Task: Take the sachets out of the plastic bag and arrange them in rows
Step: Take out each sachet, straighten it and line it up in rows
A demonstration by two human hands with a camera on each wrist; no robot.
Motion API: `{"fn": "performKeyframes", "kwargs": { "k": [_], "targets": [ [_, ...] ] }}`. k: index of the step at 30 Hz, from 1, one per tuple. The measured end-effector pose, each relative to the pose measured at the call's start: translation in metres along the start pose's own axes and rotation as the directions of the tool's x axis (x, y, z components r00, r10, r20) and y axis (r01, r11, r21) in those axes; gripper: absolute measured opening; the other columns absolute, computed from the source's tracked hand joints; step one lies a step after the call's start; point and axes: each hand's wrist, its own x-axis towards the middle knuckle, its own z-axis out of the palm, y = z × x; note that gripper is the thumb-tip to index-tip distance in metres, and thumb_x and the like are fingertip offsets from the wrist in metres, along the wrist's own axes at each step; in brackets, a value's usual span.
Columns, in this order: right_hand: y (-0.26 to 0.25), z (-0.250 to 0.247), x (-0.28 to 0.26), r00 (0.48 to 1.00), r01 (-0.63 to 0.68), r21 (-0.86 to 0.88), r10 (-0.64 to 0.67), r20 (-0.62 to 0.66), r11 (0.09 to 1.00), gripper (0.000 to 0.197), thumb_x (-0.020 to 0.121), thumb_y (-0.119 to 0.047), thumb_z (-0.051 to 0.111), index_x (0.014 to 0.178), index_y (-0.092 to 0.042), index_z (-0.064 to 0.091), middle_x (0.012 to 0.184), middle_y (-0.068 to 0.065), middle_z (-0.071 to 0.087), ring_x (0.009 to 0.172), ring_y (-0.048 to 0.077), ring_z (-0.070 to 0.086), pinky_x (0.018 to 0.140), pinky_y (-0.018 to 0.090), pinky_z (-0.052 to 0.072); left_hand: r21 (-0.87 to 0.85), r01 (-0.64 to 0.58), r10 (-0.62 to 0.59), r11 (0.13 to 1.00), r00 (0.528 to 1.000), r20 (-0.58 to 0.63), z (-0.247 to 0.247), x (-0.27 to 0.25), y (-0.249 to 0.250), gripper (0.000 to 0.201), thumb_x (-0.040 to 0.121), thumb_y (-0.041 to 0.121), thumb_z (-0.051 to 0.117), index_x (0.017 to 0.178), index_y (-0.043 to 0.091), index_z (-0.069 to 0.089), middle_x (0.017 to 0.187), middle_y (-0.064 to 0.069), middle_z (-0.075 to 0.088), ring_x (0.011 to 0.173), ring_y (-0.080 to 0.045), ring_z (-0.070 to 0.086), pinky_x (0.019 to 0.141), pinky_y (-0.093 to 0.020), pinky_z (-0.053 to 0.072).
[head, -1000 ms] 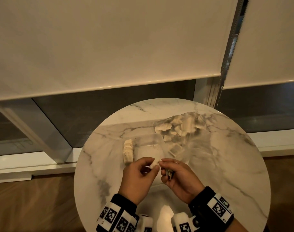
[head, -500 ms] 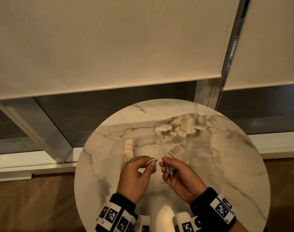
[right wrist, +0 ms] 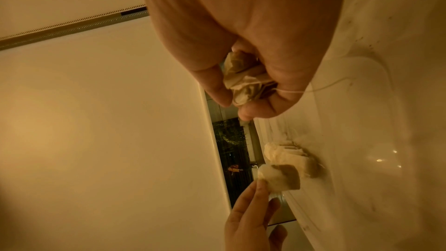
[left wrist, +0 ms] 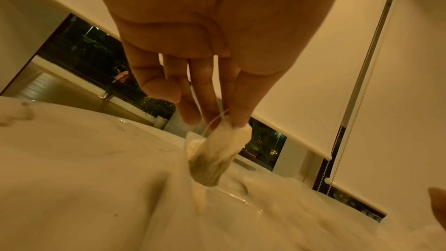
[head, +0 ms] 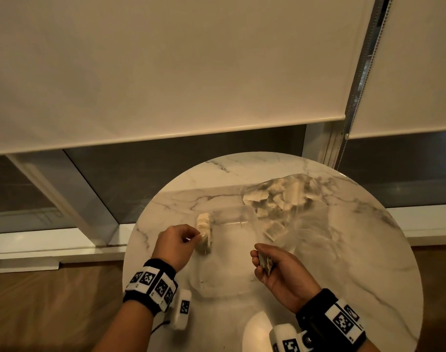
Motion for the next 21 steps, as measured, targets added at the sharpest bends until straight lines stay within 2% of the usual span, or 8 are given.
{"fn": "performKeyframes", "kwargs": {
  "k": [3, 7, 9, 13, 17, 21],
  "targets": [
    [0.001, 0.0, 0.0, 1.0, 0.002, -0.004, -0.002, 0.001, 1.0, 0.018, 0.089, -0.007, 0.068, 0.106, -0.002, 0.064, 0.089, 0.015, 0.069, 0.069, 0.016, 0.065, 0.056, 0.025, 0.054, 0.065, 0.017, -0.022, 0.998, 0.996, 0.081, 0.003, 0.007, -0.002, 0.003, 0.086, 0.031, 0.075, 0.085, 0.031, 0.077, 0.084, 0.019, 0.071, 0.078, 0.003, 0.06, 0.071, -0.015, 0.04],
    [0.0, -0.002, 0.001, 1.0, -0.004, 0.012, 0.004, 0.0, 1.0, 0.017, 0.09, -0.005, 0.067, 0.105, -0.001, 0.065, 0.087, 0.016, 0.07, 0.068, 0.017, 0.065, 0.055, 0.025, 0.054, 0.103, 0.06, -0.083, 0.993, 0.967, 0.242, 0.006, 0.015, -0.003, 0.004, 0.085, 0.029, 0.076, 0.083, 0.032, 0.077, 0.082, 0.013, 0.072, 0.08, -0.002, 0.063, 0.065, -0.011, 0.04],
    [-0.001, -0.003, 0.002, 1.0, -0.007, 0.019, 0.007, 0.001, 1.0, 0.017, 0.089, -0.005, 0.067, 0.105, -0.001, 0.065, 0.087, 0.016, 0.069, 0.067, 0.017, 0.066, 0.055, 0.025, 0.054, 0.158, 0.053, -0.096, 0.986, 0.956, 0.276, 0.006, 0.019, -0.003, 0.006, 0.083, 0.032, 0.078, 0.078, 0.035, 0.075, 0.079, 0.012, 0.071, 0.077, -0.003, 0.064, 0.063, -0.014, 0.042],
    [-0.001, -0.004, 0.003, 1.0, -0.013, 0.022, 0.013, -0.002, 1.0, 0.015, 0.089, -0.005, 0.067, 0.103, 0.0, 0.065, 0.088, 0.017, 0.069, 0.068, 0.017, 0.066, 0.055, 0.025, 0.054, 0.259, 0.012, -0.077, 0.966, 0.967, 0.241, 0.008, 0.025, 0.001, 0.01, 0.084, 0.032, 0.076, 0.075, 0.036, 0.072, 0.083, 0.015, 0.07, 0.082, -0.004, 0.063, 0.072, -0.018, 0.045],
    [-0.001, -0.004, 0.004, 1.0, -0.016, 0.032, 0.016, 0.003, 0.999, 0.015, 0.089, -0.004, 0.067, 0.104, 0.0, 0.065, 0.087, 0.016, 0.069, 0.068, 0.018, 0.066, 0.055, 0.025, 0.054, 0.357, -0.019, -0.033, 0.934, 0.99, 0.14, 0.015, 0.028, 0.002, 0.014, 0.082, 0.034, 0.074, 0.069, 0.039, 0.07, 0.093, 0.012, 0.065, 0.089, -0.011, 0.062, 0.08, -0.027, 0.052],
    [-0.002, -0.005, 0.004, 1.0, -0.019, 0.031, 0.018, 0.007, 0.999, 0.015, 0.088, -0.005, 0.068, 0.102, -0.001, 0.065, 0.085, 0.016, 0.069, 0.067, 0.017, 0.066, 0.054, 0.024, 0.053, 0.432, -0.042, -0.005, 0.901, 0.994, 0.106, 0.02, 0.031, 0.0, 0.006, 0.086, 0.035, 0.07, 0.083, 0.035, 0.076, 0.11, 0.004, 0.055, 0.103, -0.018, 0.058, 0.084, -0.033, 0.053]
  ]
}}
